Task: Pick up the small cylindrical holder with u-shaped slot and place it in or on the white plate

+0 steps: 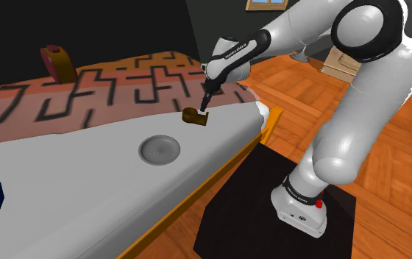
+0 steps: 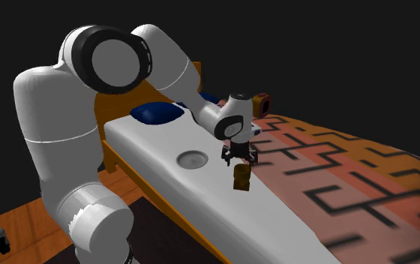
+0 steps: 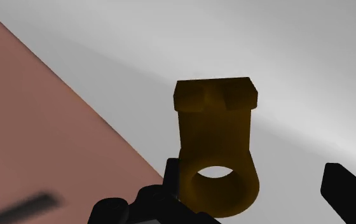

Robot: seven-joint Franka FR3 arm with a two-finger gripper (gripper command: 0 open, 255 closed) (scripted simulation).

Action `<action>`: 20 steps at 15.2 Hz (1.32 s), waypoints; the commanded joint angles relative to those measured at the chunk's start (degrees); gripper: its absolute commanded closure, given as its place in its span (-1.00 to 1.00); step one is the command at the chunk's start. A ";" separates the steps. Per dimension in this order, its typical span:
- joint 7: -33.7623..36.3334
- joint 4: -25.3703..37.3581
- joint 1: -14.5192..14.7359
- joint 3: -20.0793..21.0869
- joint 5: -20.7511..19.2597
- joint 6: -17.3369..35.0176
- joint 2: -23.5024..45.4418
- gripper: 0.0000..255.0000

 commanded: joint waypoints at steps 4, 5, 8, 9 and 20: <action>-7.41 6.02 -1.47 2.29 6.29 3.96 11.23 -1.00; -7.71 6.15 -1.66 2.58 6.70 4.53 11.95 -1.00; -8.62 6.64 -2.14 3.37 7.98 6.18 14.17 -1.00; -8.92 6.83 -2.32 3.65 8.40 6.72 14.92 -1.00; -9.67 7.37 -2.79 4.39 9.43 8.08 16.85 -1.00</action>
